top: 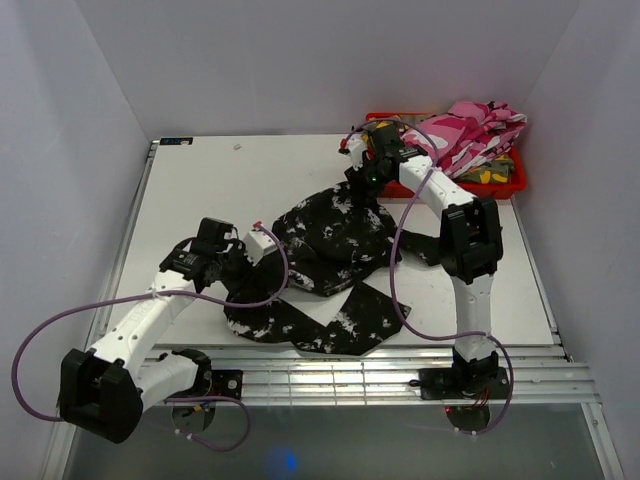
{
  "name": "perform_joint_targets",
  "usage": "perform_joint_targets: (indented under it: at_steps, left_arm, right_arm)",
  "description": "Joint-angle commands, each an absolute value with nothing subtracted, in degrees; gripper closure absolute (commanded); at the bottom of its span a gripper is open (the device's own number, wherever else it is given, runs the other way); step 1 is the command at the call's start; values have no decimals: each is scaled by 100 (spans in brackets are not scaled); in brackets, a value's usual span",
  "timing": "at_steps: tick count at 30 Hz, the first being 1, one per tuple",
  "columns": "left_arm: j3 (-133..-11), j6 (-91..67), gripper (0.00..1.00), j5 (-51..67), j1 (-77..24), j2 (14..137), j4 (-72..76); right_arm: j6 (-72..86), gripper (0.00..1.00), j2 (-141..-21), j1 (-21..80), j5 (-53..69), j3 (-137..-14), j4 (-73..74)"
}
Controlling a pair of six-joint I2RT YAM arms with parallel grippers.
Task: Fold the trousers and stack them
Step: Move the trousers to the center of the board
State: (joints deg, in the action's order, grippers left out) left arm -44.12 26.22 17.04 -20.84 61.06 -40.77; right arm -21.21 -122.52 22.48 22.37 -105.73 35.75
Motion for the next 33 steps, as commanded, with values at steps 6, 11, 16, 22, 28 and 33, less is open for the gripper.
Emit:
perform_joint_targets:
  at_steps: [6, 11, 16, 22, 28, 33]
  left_arm:
    - [-5623, 3577, 15, 2582, -2056, 6098, -4367]
    - [-6450, 3498, 16, 2506, -2854, 7179, -4291]
    - [-6670, 2667, 26, 1646, -4207, 8014, -3596]
    - [-7277, 1988, 35, 1108, -5052, 9596, -3165]
    - [-8312, 1275, 45, 958, -5142, 10843, -2883]
    - [-8587, 880, 45, 1229, -5229, 11346, -2698]
  right_arm:
    - [-1917, 24, -11761, 2162, 1529, -12041, 3498]
    - [-1758, 18, -11058, 1750, 1713, -11508, 3726]
    - [-1565, 24, -9811, 960, 2380, -10136, 4086]
    - [-2162, 34, -8237, 475, 2655, -7597, 4359]
    - [-2399, 42, -7146, 80, 2514, -6040, 4421]
    - [-2636, 43, -6873, -597, 2654, -5941, 4745]
